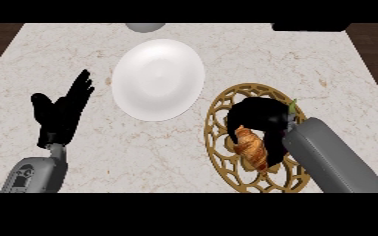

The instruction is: Pick the croissant from the placemat and place it in the plate

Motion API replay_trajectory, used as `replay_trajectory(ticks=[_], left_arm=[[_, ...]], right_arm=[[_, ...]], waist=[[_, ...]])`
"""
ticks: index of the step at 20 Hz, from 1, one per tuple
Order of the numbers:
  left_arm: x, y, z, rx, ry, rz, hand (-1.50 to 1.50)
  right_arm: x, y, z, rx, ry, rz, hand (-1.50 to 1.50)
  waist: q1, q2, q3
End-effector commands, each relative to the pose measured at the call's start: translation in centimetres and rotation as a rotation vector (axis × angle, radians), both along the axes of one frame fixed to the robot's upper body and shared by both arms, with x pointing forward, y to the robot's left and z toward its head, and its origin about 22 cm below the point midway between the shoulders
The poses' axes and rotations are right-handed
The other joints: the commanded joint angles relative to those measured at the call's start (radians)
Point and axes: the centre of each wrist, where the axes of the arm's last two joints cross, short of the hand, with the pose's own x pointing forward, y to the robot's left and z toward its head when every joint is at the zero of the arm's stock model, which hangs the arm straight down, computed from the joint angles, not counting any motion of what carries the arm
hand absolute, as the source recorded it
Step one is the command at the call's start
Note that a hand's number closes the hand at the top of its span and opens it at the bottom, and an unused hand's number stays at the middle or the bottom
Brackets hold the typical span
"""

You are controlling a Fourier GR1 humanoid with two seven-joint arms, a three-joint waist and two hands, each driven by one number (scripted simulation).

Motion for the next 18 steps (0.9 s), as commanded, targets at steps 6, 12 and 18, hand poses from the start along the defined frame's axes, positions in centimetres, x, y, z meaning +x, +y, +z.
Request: replay_trajectory(ticks=[6,12,18], left_arm=[[-0.5,-0.1,0.4,0.024,-0.02,-0.005,0.0],[0.4,-0.9,0.1,0.009,0.003,-0.045,0.0],[0.3,-0.8,0.2,-0.001,0.003,-0.039,0.0]], right_arm=[[-3.8,4.1,-0.8,0.169,-0.101,-0.041,1.5],[-11.0,17.2,1.1,0.239,-0.151,0.016,1.5],[-13.3,18.2,5.1,0.591,-0.328,-0.224,1.5]], waist=[[-0.007,0.008,0.009],[0.038,0.008,0.008],[0.031,0.004,0.009]])
